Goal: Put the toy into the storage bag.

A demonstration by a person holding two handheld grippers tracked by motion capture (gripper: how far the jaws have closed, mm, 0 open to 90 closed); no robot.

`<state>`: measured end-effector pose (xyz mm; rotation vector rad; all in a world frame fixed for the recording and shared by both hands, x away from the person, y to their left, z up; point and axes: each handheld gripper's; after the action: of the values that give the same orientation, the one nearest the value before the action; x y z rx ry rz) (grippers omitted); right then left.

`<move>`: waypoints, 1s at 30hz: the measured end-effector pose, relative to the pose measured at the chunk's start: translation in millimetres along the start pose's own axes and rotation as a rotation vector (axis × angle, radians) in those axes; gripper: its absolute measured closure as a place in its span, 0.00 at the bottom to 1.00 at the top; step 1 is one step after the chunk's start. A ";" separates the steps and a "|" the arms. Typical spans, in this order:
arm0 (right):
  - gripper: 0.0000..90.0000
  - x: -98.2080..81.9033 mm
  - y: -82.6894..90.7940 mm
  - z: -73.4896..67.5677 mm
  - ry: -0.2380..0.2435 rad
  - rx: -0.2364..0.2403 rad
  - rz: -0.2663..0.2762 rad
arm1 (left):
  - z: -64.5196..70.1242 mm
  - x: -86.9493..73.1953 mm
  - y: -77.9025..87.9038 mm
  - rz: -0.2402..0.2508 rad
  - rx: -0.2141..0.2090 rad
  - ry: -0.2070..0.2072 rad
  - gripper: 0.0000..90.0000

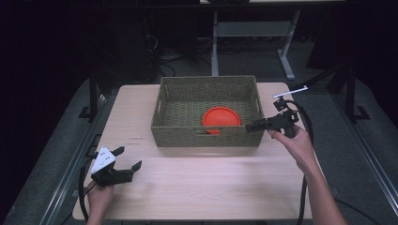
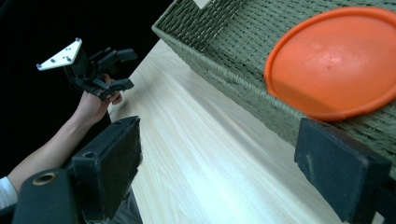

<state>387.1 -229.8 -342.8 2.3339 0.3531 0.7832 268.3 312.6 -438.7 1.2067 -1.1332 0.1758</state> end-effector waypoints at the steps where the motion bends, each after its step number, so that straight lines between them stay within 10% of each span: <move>1: 0.16 -1.3 0.1 -0.2 -0.001 -0.001 -0.001 | 0.0 0.1 0.0 0.000 0.000 -0.001 0.14; 30: 0.16 -69.3 -0.4 13.1 -0.009 0.024 0.029 | 1.0 0.1 -0.4 0.005 -0.005 0.000 0.14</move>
<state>340.7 -265.7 -381.9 2.3694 0.3275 0.7866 268.0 311.6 -439.0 1.1998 -1.1362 0.1765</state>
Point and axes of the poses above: each handheld gripper's, and its own axes: y roughly backward along the jaws, x roughly out of its top, z roughly to its right, and after that the axes turned 14 degrees about -z, right-handed
